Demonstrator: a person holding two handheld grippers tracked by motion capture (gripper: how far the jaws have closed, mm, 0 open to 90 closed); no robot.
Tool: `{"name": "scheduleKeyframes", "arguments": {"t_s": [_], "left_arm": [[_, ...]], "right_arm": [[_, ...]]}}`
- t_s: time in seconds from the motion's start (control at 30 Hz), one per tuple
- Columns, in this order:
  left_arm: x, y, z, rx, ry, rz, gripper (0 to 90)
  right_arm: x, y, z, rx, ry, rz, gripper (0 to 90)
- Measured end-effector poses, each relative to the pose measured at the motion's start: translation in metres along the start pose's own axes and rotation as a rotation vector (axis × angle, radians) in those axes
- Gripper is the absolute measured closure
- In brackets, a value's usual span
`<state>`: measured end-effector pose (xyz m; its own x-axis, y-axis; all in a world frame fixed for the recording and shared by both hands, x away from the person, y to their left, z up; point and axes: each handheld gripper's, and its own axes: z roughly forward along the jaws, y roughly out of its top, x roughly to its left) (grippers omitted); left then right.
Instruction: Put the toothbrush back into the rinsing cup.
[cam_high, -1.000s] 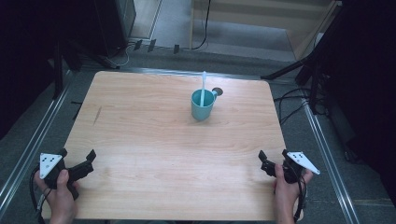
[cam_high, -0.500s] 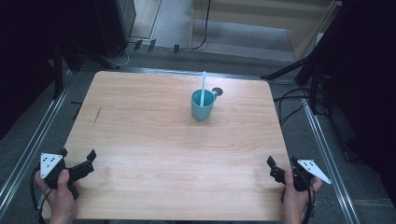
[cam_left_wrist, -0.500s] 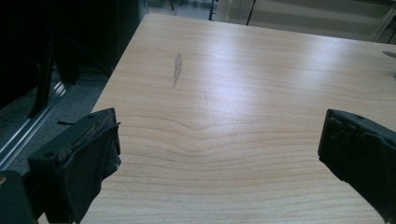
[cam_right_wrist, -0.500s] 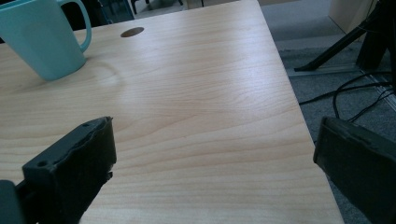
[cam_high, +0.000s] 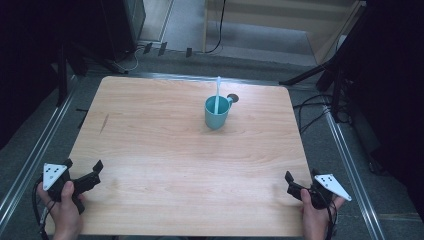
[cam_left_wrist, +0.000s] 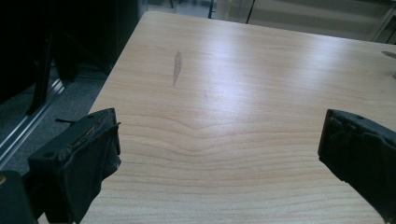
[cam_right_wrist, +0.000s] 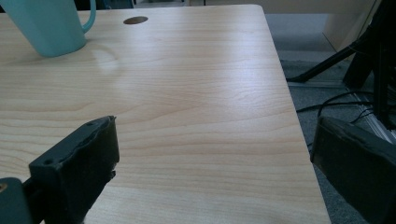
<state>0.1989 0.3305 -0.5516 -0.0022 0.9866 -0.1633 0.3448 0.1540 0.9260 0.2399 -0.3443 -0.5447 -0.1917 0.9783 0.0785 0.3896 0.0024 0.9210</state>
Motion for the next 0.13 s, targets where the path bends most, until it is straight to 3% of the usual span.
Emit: {"name": "scheduleKeyframes", "arguments": {"t_s": [0.13], "left_arm": [[-0.0002,0.0003,0.0008,0.0,0.0,0.002,0.0]], "right_arm": [[-0.0015,0.0001,-0.0002,-0.002,0.005,0.012,2.1]]}}
